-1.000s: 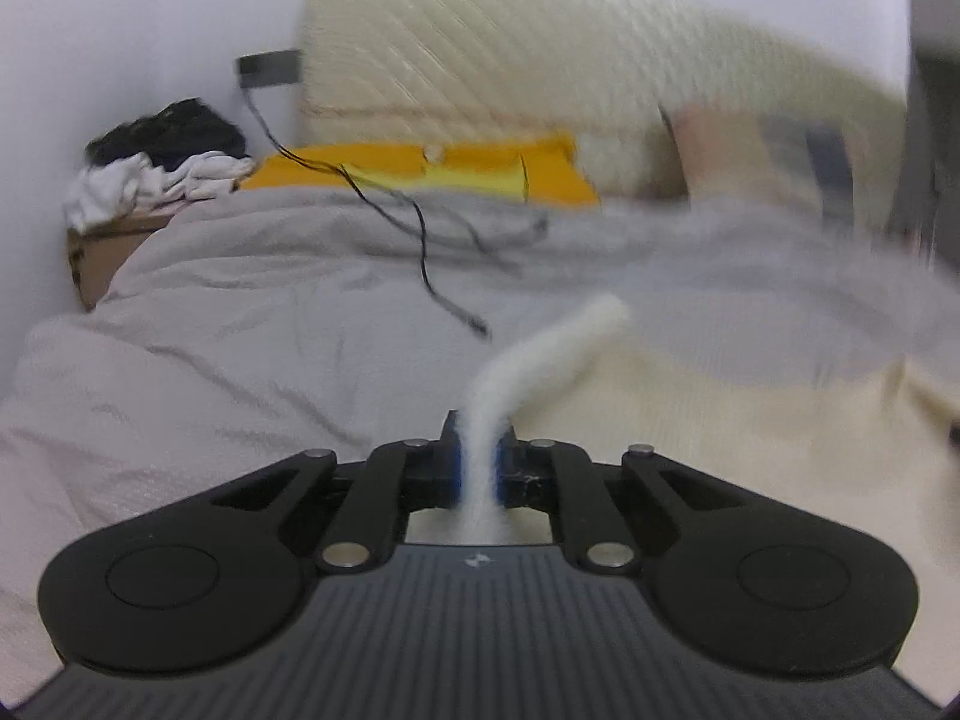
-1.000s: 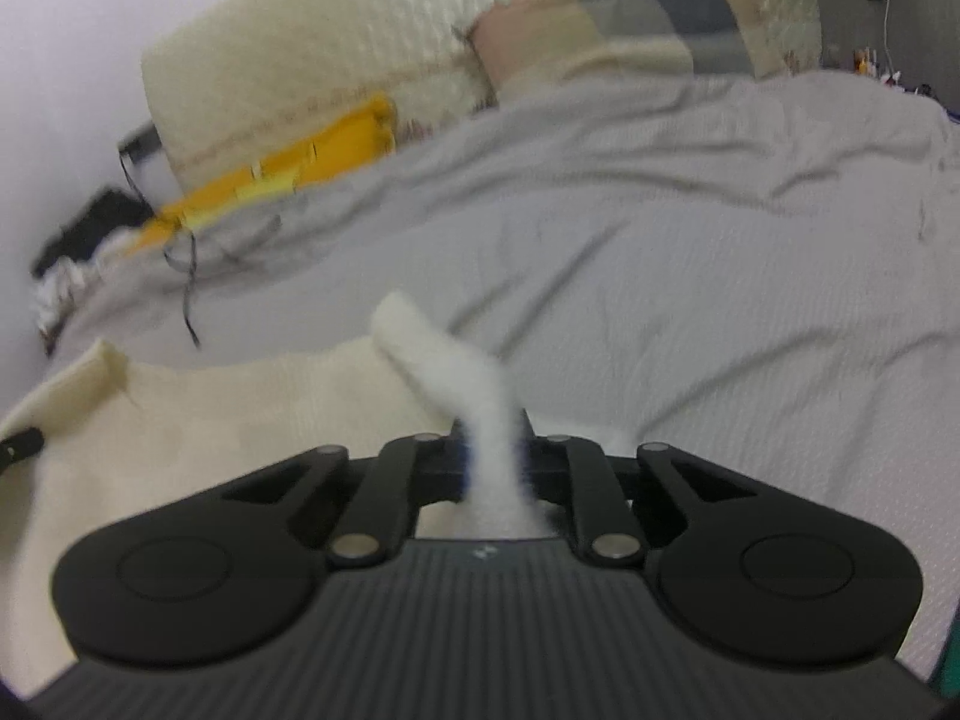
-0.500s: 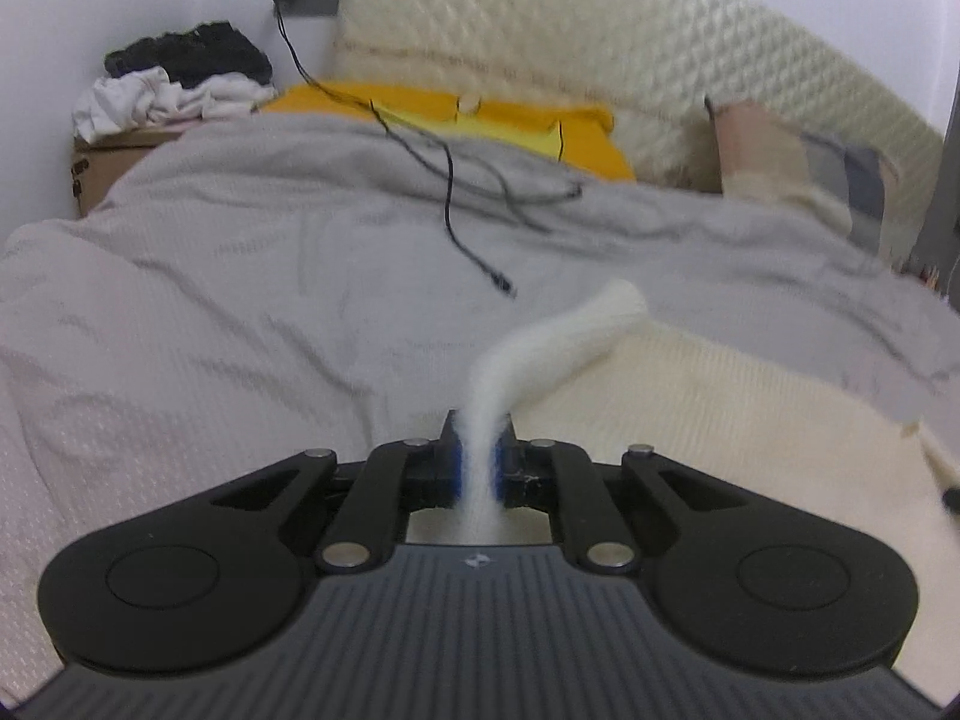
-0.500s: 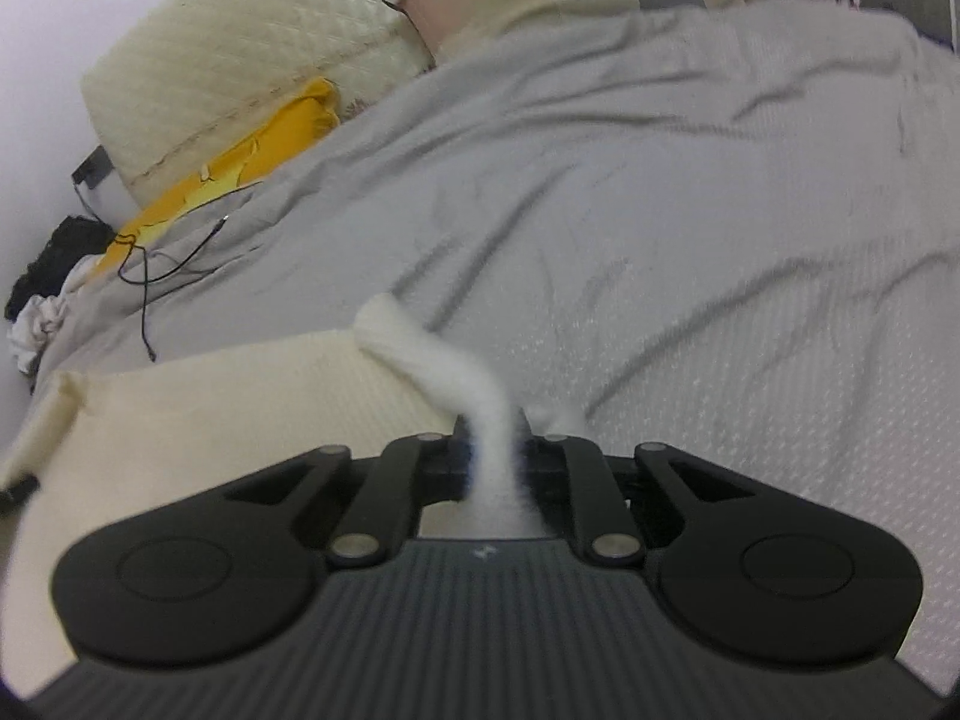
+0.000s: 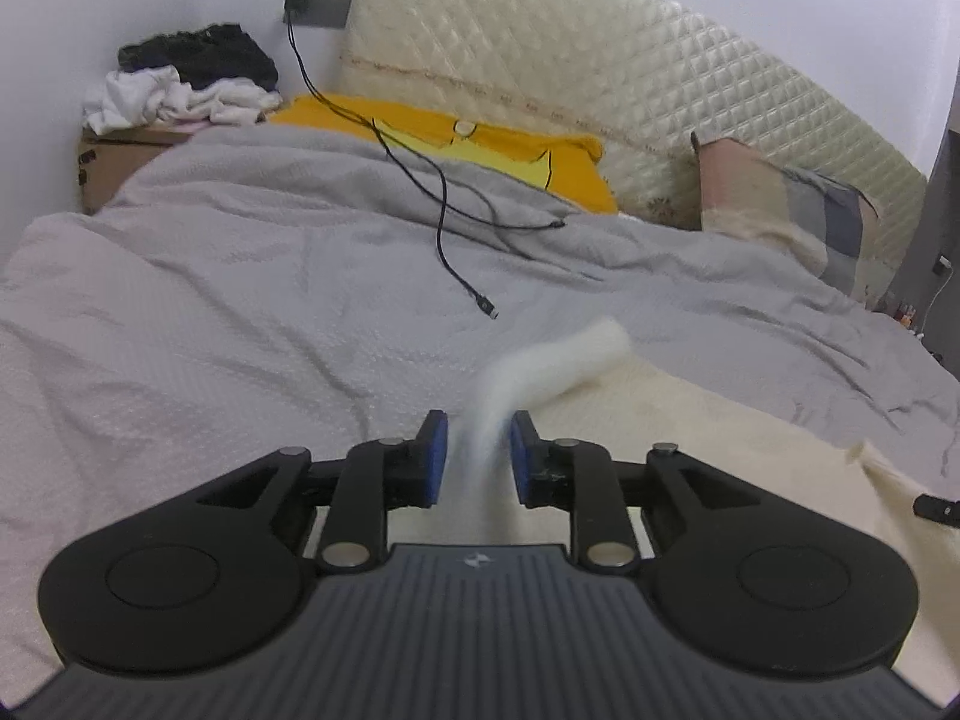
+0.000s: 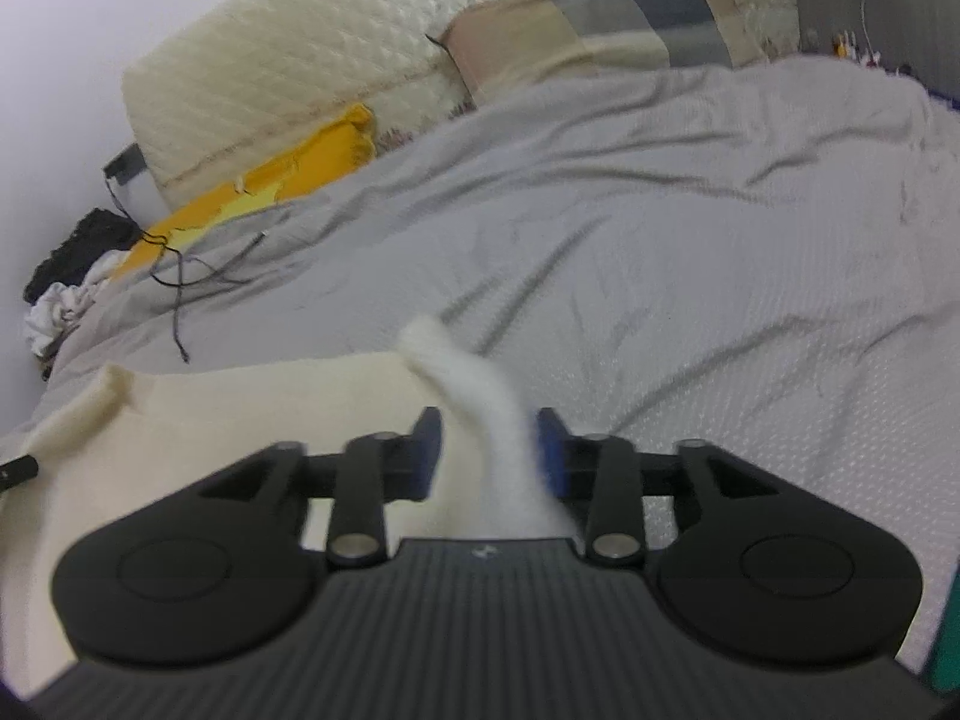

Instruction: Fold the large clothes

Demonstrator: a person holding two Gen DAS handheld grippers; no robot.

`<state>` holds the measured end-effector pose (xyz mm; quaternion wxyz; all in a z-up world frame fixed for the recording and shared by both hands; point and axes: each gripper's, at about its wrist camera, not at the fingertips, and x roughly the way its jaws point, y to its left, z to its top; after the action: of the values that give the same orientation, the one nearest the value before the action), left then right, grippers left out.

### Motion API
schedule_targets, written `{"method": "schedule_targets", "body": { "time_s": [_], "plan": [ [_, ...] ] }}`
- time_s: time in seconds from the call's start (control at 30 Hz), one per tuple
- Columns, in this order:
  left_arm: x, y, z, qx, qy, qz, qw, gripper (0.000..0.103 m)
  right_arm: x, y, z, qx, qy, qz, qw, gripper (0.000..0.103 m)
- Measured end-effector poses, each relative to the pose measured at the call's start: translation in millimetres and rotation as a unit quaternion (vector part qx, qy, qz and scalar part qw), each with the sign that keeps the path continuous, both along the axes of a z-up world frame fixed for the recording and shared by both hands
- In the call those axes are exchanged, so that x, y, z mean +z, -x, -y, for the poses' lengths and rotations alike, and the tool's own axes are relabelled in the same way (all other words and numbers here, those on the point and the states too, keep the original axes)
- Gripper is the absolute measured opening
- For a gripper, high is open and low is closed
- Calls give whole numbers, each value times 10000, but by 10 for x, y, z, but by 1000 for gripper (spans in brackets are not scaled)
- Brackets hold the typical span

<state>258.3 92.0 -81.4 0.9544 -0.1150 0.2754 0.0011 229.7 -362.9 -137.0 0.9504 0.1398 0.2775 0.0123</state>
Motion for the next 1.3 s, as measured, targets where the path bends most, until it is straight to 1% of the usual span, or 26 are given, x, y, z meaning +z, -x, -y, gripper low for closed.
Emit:
{"method": "schedule_targets", "body": {
  "time_s": [0.1,0.23,0.37,0.47,0.53,0.63,0.7,0.8,0.9,0.93,0.97,1.07,1.23,1.3],
  "plan": [
    [144,231,55,-91,-8,102,9999,27,122,165,-31,79,79,149,9998,43],
    [353,564,204,-350,-28,251,9991,27,313,435,-73,204,116,380,9990,43],
    [467,871,375,-632,31,250,9977,27,482,720,-181,502,107,554,9971,43],
    [520,1071,527,-806,-112,269,9963,27,551,950,-372,843,349,593,9941,43],
    [532,1205,623,-917,-204,279,9952,27,567,1092,-462,967,334,611,9929,43],
    [459,1409,711,-1092,-143,162,9938,27,529,1244,-549,1124,180,530,9921,43],
    [378,1522,781,-1117,-259,36,9934,27,485,1333,-651,1190,388,490,9909,43],
    [242,1585,829,-1172,-195,-205,9927,27,377,1328,-750,1312,438,344,9898,42],
    [102,1537,902,-1097,-485,-365,9921,27,228,1212,-797,1234,578,89,9906,42],
    [28,1500,923,-1044,-592,-499,9915,27,154,1155,-790,1198,500,-78,9915,42],
    [-49,1446,908,-963,-652,-639,9912,27,70,1100,-769,1163,322,-268,9923,42],
    [-263,1389,892,-895,-588,-927,9899,27,-82,1056,-736,1114,-1,-458,9927,42],
    [-321,1421,963,-886,-806,-950,9883,27,-130,1090,-718,1087,-181,-495,9927,42],
    [-311,1430,939,-868,-756,-952,9888,27,-134,1105,-694,1044,-311,-491,9928,42]
  ]
}}
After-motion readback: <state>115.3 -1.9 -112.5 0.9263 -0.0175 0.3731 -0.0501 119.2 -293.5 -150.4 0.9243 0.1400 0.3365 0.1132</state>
